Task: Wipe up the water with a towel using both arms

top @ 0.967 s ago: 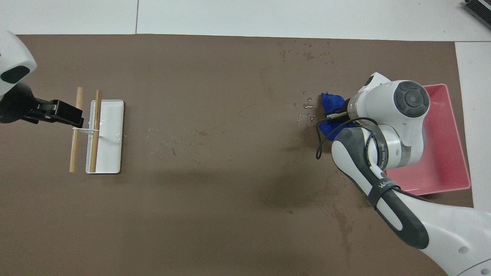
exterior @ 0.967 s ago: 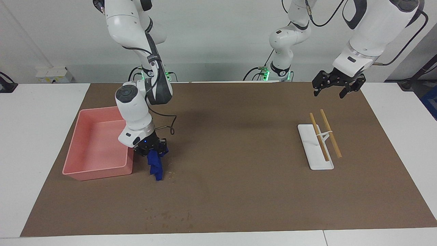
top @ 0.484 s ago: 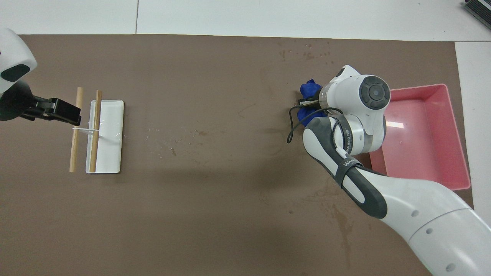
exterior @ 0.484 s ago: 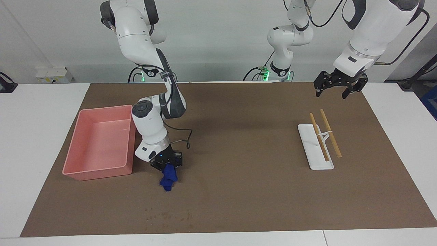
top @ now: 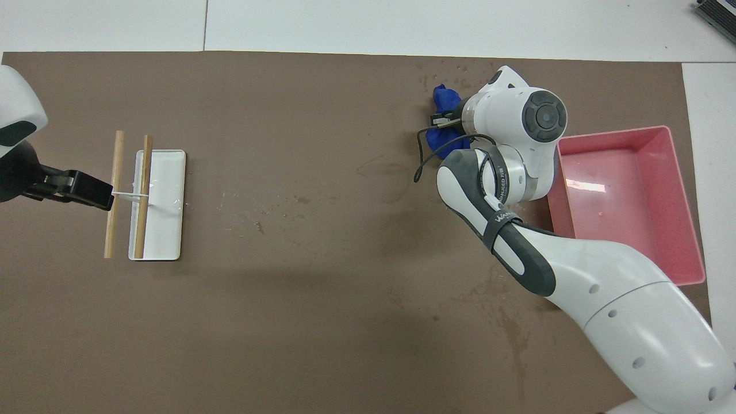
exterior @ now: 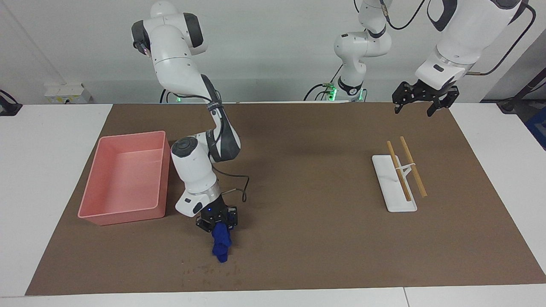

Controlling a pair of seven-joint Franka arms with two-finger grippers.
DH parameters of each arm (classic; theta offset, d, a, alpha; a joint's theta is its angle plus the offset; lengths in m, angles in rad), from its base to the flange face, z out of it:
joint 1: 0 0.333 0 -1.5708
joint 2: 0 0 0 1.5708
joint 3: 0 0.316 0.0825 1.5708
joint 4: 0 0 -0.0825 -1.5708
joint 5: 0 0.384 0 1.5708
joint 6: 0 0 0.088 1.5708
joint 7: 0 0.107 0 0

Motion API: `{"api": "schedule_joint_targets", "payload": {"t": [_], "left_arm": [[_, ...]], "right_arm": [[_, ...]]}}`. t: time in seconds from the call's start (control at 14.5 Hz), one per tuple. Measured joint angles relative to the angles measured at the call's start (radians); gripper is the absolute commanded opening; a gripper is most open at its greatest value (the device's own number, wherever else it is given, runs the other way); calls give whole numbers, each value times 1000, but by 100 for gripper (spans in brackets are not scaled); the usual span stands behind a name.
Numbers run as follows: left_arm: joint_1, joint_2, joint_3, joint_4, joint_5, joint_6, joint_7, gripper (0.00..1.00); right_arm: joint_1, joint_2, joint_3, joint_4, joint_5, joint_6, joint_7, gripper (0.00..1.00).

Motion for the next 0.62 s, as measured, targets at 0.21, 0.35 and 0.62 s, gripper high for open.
{"api": "schedule_joint_targets", "payload": {"t": [0.21,0.35,0.62], "left_arm": [[0,-16,3,-35,-15,23,2,100],[3,-21,15,-51,-46,50,2,100],[8,-27,23,-53,-55,76,8,100]], "right_arm": [[0,23,2,42,-35,0,-23,0],[-5,30,1,35,-54,0,-49,0],[-13,38,1,6,-55,10,-78,0]]}}
